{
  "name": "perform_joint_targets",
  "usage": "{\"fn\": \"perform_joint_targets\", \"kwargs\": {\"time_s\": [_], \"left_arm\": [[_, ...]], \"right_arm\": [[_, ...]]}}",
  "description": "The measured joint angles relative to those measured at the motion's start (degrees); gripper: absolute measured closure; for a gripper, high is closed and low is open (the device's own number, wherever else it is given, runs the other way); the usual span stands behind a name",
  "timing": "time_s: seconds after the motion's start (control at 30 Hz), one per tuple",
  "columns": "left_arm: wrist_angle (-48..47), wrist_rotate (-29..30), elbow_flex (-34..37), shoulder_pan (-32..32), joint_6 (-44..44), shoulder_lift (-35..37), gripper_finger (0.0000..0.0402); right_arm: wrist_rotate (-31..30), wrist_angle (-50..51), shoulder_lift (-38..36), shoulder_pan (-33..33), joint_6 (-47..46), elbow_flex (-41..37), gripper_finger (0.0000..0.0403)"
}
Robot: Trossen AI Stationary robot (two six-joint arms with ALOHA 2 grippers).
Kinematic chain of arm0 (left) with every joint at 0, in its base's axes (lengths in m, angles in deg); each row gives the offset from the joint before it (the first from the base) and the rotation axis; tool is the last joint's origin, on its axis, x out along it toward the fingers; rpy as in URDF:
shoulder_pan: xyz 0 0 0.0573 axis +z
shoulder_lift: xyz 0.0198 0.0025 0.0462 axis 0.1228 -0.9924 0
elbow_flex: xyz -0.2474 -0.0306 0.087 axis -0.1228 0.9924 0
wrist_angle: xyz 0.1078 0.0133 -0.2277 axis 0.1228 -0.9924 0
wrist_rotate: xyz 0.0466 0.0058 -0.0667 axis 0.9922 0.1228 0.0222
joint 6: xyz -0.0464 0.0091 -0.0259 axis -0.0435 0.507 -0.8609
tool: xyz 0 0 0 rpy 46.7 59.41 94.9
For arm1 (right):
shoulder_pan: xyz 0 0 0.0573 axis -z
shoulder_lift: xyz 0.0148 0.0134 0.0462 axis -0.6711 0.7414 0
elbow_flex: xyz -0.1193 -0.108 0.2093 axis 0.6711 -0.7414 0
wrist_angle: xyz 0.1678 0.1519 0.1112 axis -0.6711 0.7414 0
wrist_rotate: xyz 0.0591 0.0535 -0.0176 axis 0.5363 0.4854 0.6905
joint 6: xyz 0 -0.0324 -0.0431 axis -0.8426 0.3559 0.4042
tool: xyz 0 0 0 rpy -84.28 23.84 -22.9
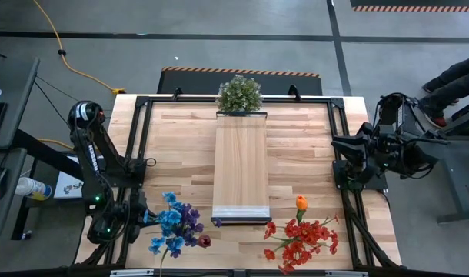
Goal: Pick and place flowers into a vace then onto a shelf
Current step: Put the left transparent vase on the shelf
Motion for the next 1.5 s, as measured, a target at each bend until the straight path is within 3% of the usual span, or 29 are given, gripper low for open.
{"fn": "perform_joint_targets", "kwargs": {"time_s": [0.2,0.5,0.7,1.13,1.4,1.5], "left_arm": [[2.9,0.5,0.0,0.0,-0.1,-2.0,0.0298],[5.4,3.0,-0.1,0.1,-2.9,-6.1,0.0196],[11.5,6.3,-0.1,0.0,3.1,-6.4,0.0155],[18.6,6.5,0.0,0.8,12.2,-7.1,0.014],[23.5,-1.4,0.0,6.4,18.9,-9.9,0.014],[23.4,-1.7,0.0,6.5,19.8,-9.9,0.014]], "right_arm": [[2.9,0.0,0.0,0.0,0.0,0.0,0.0315],[3.0,-0.5,0.0,0.0,0.2,0.0,0.0315],[3.0,-0.5,0.0,0.0,0.2,0.0,0.0315],[3.0,-1.9,0.0,0.0,0.4,0.0,0.0315],[3.0,-2.3,0.0,0.0,0.4,0.0,0.0315],[3.5,-2.6,0.0,0.0,0.4,0.0,0.0315]]}}
